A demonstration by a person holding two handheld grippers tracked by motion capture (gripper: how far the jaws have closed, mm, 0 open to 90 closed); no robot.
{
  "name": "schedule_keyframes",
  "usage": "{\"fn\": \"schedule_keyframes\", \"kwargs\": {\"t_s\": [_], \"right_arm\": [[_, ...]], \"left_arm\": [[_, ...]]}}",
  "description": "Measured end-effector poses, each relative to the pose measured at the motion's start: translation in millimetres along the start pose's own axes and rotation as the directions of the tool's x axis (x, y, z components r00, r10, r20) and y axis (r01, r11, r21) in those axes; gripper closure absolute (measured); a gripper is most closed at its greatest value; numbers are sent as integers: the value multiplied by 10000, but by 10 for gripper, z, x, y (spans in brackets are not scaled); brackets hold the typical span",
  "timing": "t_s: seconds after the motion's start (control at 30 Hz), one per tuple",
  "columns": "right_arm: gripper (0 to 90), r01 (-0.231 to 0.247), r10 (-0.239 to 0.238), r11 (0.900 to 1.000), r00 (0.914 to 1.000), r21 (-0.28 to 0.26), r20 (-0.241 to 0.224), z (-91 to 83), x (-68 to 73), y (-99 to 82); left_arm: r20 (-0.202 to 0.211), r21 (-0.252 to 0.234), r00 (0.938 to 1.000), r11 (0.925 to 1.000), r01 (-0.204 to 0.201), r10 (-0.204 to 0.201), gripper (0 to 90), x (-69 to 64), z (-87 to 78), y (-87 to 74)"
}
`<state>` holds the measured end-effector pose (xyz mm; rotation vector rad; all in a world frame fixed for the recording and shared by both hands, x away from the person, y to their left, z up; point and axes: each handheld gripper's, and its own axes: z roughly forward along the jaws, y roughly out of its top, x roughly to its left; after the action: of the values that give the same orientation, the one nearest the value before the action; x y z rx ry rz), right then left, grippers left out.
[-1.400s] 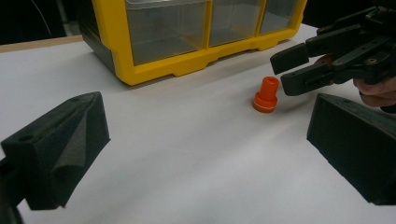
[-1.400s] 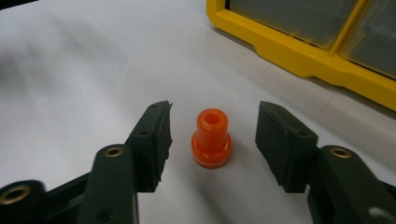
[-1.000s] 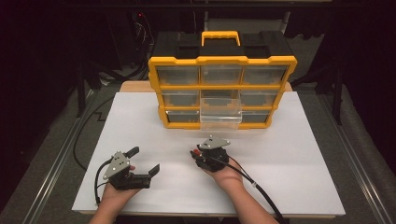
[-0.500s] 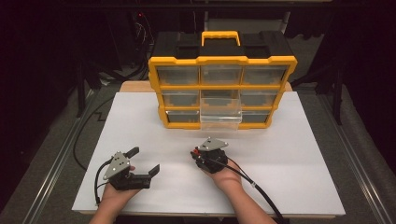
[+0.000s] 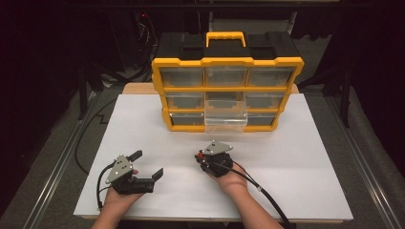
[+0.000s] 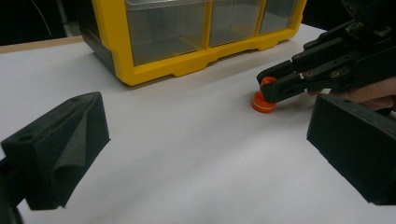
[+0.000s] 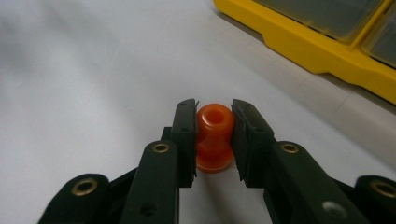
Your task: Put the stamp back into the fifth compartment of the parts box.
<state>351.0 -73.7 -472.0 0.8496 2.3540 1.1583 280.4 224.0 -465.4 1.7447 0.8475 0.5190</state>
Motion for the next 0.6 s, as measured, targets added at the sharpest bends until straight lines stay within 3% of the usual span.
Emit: {"fn": "schedule_keyframes", "kwargs": {"t_s": [0.23, 0.33, 0.6], "right_arm": [[735, 72, -72, 9999, 9999, -92, -72, -8, -1, 1], [735, -102, 96, 9995, 9998, -315, -181, -69, -14, 27], [734, 214, -232, 9983, 9992, -538, -330, -240, -2, 28]], "left_arm": [[4, -24, 10000, 10000, 29, -29, 3, -2, -3, -1], [-4, -40, 10000, 10000, 64, -64, 3, -1, -5, -2], [6, -46, 10000, 10000, 88, -88, 3, 3, 1, -2]]}}
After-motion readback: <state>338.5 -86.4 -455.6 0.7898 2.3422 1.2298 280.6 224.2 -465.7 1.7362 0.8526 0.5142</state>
